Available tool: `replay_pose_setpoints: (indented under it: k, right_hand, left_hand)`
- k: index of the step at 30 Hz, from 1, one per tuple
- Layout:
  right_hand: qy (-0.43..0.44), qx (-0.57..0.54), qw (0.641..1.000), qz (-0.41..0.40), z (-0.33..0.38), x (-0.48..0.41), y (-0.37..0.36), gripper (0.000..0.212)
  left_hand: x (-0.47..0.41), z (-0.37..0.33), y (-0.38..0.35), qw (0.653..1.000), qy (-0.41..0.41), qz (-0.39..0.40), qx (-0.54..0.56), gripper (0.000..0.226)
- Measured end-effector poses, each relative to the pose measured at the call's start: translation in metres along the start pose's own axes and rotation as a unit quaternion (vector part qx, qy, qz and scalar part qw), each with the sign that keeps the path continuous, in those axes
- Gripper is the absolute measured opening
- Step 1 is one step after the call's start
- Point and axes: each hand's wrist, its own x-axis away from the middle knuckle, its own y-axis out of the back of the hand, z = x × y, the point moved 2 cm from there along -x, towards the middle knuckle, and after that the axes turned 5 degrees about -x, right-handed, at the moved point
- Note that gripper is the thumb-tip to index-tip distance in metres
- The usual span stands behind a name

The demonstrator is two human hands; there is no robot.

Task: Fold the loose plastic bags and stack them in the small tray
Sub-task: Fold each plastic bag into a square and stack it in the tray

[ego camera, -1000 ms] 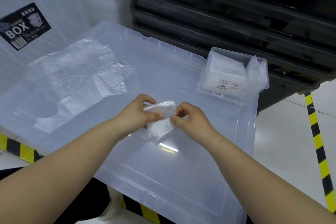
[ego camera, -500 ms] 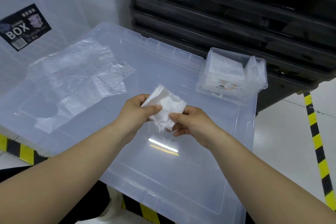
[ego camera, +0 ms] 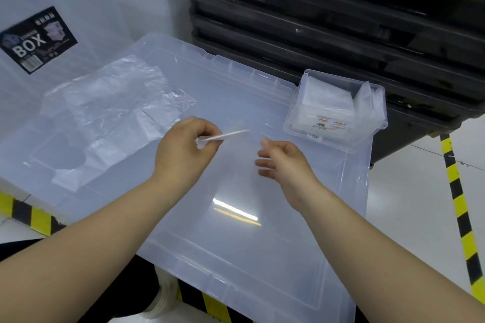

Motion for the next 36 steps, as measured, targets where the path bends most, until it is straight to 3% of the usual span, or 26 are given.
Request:
replay_pose_setpoints:
  k: [2, 4, 7, 10, 13, 18, 22, 25, 27, 29, 32, 34, 36]
  right_hand:
    - [-0.042, -0.066, 0.996, 0.050, 0.006, 0.006, -0.004, 0.020]
    - [-0.056, -0.050, 0.994, 0.076, 0.004, 0.009, -0.005, 0.029]
    - [-0.062, -0.009, 0.995, 0.072, -0.004, 0.009, -0.004, 0.048]
    - [-0.048, -0.003, 0.997, 0.064, -0.004, 0.007, 0.000, 0.045]
    - [-0.041, 0.013, 0.996, 0.082, -0.002, 0.005, 0.002, 0.042]
    - [-0.052, 0.066, 0.988, 0.128, -0.004, 0.005, 0.009, 0.038]
    - [-0.020, 0.255, 0.958, 0.128, -0.007, 0.003, 0.020, 0.042]
    - [0.039, 0.409, 0.905, 0.113, -0.008, 0.000, 0.025, 0.042]
    - [0.072, 0.495, 0.861, 0.092, -0.007, 0.002, 0.027, 0.041]
    - [0.090, 0.530, 0.840, 0.075, -0.006, 0.005, 0.026, 0.039]
    - [0.105, 0.562, 0.818, 0.068, -0.008, 0.007, 0.023, 0.039]
    - [0.104, 0.569, 0.813, 0.067, -0.009, 0.006, 0.023, 0.040]
    - [0.107, 0.572, 0.810, 0.067, -0.009, 0.006, 0.023, 0.040]
  left_hand:
    - [0.005, 0.000, -0.004, 0.996, -0.071, 0.008, -0.047, 0.003]
    - [0.013, 0.001, -0.012, 0.992, -0.099, 0.036, -0.073, 0.001]
    - [0.020, 0.004, -0.022, 0.991, -0.086, 0.095, -0.051, 0.016]
    - [0.023, 0.003, -0.024, 0.978, -0.077, 0.193, 0.030, 0.042]
    - [0.018, 0.007, -0.022, 0.957, 0.015, 0.256, 0.134, 0.058]
    - [0.007, 0.016, -0.020, 0.911, 0.164, 0.194, 0.325, 0.046]
    - [0.002, 0.033, -0.021, 0.938, 0.214, 0.129, 0.241, 0.050]
    - [-0.003, 0.042, -0.019, 0.940, 0.254, 0.068, 0.216, 0.042]
    - [-0.001, 0.042, -0.015, 0.975, 0.195, 0.041, 0.098, 0.039]
    - [0.005, 0.034, -0.008, 0.998, 0.020, 0.004, -0.057, 0.028]
    - [0.025, 0.026, -0.014, 0.956, -0.241, 0.102, -0.129, 0.033]
    - [0.044, 0.028, -0.026, 0.925, -0.297, 0.172, -0.162, 0.046]
    - [0.057, 0.030, -0.036, 0.914, -0.308, 0.178, -0.196, 0.059]
